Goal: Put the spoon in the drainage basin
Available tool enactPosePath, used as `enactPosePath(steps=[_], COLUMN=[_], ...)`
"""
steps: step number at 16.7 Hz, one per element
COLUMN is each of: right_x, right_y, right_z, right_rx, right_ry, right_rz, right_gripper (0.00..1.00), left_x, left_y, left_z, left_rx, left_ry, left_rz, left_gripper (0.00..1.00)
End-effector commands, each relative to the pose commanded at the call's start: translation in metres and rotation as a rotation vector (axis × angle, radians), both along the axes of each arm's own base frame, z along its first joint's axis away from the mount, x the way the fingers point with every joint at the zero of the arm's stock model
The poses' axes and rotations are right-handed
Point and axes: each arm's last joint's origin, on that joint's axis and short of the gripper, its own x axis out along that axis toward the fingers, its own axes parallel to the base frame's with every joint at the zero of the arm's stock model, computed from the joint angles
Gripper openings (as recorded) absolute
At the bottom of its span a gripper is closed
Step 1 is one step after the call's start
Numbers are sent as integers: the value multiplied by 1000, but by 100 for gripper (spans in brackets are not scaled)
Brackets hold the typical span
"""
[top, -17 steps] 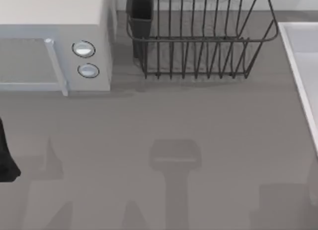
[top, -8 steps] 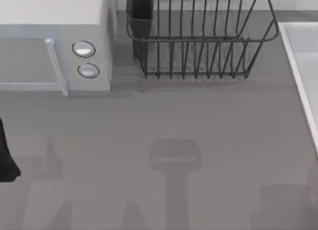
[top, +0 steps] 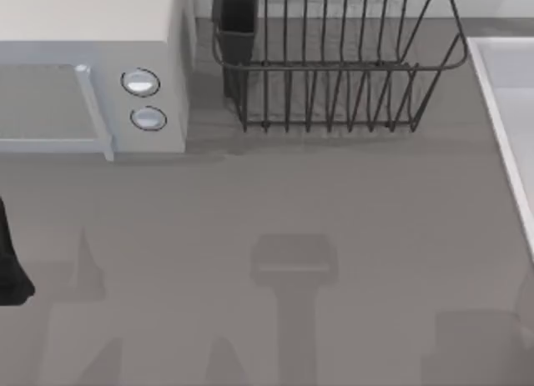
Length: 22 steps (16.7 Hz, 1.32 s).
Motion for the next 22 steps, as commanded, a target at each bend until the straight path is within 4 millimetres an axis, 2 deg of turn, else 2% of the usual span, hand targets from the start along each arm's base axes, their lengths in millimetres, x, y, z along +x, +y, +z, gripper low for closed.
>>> enactPosePath(steps=[1,3,5,13,15,19,22], right_x=[1,2,6,2,1,1,14], right_y=[1,0,0,0,1,1,-2], right_z=[22,25,37,114,122,120,125], right_rx=[1,1,0,2,1,2,3], right_ry=[4,3,2,14,4,8,29], right_rz=[-39,-39,-37,-37,-39,-40,-45], right_gripper=[0,0,0,0,0,0,0], left_x=[0,0,0,0,0,0,0], left_y=[0,0,0,0,0,0,0], left_z=[0,0,0,0,0,0,0], left_rx=[0,0,0,0,0,0,0], left_ry=[0,0,0,0,0,0,0], left_rz=[0,0,0,0,0,0,0], left_gripper=[100,100,100,100,100,100,100])
